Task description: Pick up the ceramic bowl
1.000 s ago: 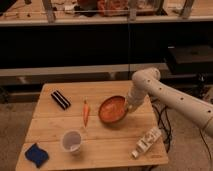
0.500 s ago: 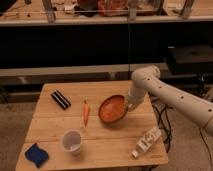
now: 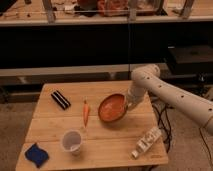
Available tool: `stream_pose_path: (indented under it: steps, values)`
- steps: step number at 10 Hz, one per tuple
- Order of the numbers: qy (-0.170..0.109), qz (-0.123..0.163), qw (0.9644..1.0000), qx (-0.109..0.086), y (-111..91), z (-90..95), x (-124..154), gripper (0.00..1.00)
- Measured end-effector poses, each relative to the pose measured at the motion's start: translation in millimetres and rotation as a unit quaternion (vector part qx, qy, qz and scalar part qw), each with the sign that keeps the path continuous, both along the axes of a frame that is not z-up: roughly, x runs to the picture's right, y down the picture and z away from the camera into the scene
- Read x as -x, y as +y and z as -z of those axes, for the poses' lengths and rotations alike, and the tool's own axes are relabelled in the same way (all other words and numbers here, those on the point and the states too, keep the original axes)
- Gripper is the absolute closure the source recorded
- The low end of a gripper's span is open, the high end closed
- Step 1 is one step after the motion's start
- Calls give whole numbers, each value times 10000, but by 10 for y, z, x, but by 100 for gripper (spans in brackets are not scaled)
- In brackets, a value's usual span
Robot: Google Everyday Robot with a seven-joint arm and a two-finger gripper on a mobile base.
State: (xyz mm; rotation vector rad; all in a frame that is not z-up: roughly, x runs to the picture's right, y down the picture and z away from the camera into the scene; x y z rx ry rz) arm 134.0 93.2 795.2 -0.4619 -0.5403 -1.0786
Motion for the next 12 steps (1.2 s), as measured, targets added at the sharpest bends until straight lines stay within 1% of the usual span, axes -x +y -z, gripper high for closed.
stream_pose_path:
  steps: [12]
  values:
    - [-48, 64, 9999, -113, -94, 56, 36, 82]
